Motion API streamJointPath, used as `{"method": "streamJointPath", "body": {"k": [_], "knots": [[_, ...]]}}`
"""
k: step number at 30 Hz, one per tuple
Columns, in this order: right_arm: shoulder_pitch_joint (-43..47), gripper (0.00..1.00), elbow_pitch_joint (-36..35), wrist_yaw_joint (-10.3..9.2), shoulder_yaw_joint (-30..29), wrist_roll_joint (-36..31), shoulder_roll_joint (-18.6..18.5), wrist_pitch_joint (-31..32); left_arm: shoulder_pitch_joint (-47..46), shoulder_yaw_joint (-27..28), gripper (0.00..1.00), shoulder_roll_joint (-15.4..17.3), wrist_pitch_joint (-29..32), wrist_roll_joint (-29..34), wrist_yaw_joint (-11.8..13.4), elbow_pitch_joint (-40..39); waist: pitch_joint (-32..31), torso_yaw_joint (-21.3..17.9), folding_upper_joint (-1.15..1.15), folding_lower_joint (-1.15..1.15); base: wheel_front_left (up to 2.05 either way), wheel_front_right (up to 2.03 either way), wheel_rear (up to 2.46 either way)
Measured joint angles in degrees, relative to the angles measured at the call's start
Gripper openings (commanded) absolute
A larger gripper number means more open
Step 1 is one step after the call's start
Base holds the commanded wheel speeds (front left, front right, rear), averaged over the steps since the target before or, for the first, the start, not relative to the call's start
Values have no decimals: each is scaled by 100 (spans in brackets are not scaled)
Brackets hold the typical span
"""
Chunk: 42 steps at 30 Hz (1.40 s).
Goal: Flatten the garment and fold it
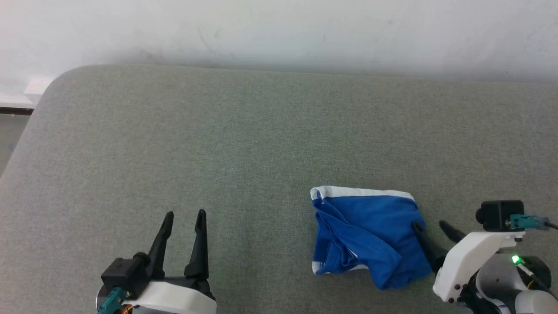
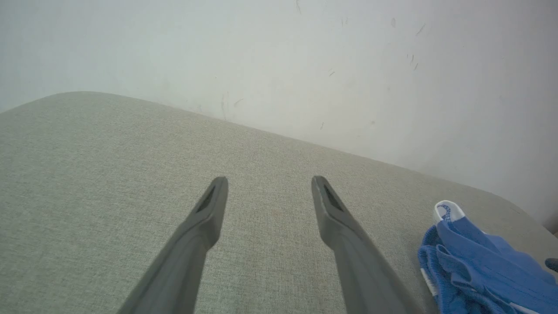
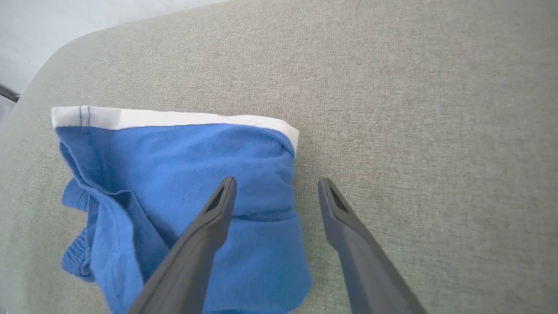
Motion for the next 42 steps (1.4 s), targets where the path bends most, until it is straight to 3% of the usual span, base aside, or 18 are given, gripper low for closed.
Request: {"method": "streamJointPath", "body": {"k": [14,15,16,17,18,27,34,42], "knots": [[-296,100,1295,0,235,166,-2,126,-6,-110,100,64,59,0,7,3,-62,126,0,0,0,0,0],[-343,76,1378,0,254,165,-1,143,-6,-118,100,64,60,0,8,3,-64,131,0,0,0,0,0],[-391,40,1438,0,258,153,-2,141,-6,-129,100,65,60,0,14,3,-66,136,0,0,0,0,0],[-439,13,1502,1,258,99,-2,138,-6,-140,100,65,63,-1,15,3,-66,141,0,0,0,0,0],[-487,0,1558,3,266,44,1,133,-6,-152,100,65,66,-1,15,3,-67,145,0,0,0,0,0],[-691,0,1631,8,199,-266,38,-26,-5,-168,100,67,65,-43,57,2,-75,64,0,0,0,0,0],[-1116,0,1015,5,-71,-896,-27,334,-22,-164,100,83,58,-53,77,-64,40,-188,0,0,0,0,0],[-1362,0,417,5,-140,-1129,-813,953,-238,-156,100,191,59,-52,75,-235,351,-482,0,0,0,0,0]]}}
